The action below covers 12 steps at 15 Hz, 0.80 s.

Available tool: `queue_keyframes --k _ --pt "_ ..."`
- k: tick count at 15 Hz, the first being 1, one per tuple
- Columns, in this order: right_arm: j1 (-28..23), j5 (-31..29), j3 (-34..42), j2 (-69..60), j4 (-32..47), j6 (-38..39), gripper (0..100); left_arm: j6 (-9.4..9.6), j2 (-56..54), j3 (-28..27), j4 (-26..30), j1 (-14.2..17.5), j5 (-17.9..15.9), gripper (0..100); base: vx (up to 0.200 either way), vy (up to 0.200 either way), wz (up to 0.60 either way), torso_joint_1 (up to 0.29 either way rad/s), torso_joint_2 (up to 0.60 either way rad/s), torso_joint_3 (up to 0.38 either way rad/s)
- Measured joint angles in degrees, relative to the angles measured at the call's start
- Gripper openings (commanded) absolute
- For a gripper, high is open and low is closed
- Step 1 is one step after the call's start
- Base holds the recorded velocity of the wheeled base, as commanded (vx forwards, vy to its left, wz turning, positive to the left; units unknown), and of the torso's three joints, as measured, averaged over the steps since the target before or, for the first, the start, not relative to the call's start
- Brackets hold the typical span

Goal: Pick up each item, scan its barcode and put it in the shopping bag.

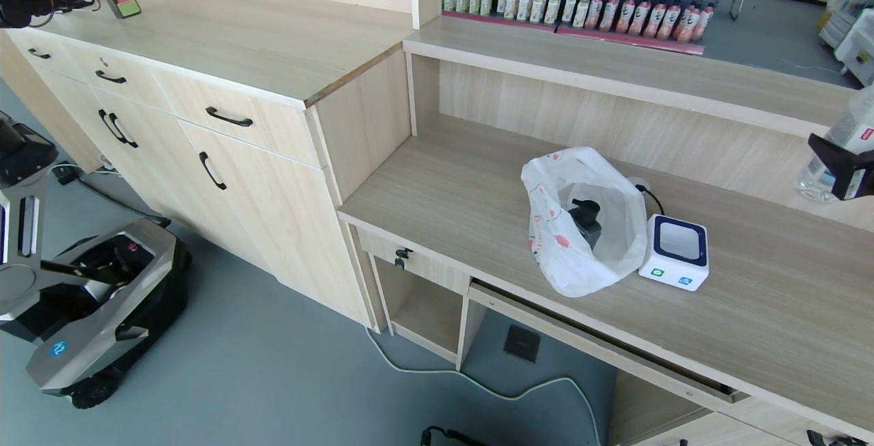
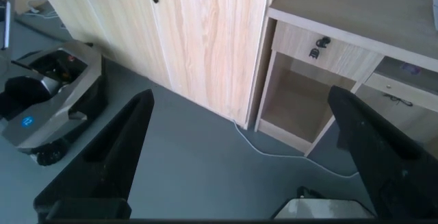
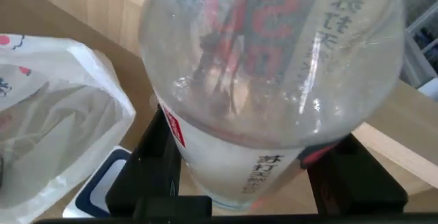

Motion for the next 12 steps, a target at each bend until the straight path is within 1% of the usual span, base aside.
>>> queue_keyframes --k 2,4,6,8,10,12 --pt "4.64 -1.58 -1.24 4.29 -3.25 1.0 0 0.0 0.0 0.0 -0.02 0.0 0.0 100 0.0 0.0 0.0 0.0 0.0 0.0" --pt "7.79 -2.24 -3.94 9.07 -5.69 2.56 0 0.0 0.0 0.0 -0.02 0.02 0.0 100 0.0 0.0 0.0 0.0 0.0 0.0" --pt "9.81 -2.84 -6.27 14.65 -8.31 6.27 0 0.0 0.0 0.0 0.0 0.02 -0.02 100 0.0 0.0 0.0 0.0 0.0 0.0" --pt "11.18 -2.79 -7.8 19.63 -9.16 10.42 0 0.0 0.0 0.0 -0.02 -0.05 0.02 100 0.0 0.0 0.0 0.0 0.0 0.0" --pt "11.13 -2.82 -8.87 23.48 -10.14 13.13 0 0.0 0.0 0.0 -0.02 -0.02 0.0 100 0.0 0.0 0.0 0.0 0.0 0.0" --pt "11.15 -2.79 -10.69 26.95 -10.69 14.03 0 0.0 0.0 0.0 -0.02 0.02 0.0 100 0.0 0.0 0.0 0.0 0.0 0.0"
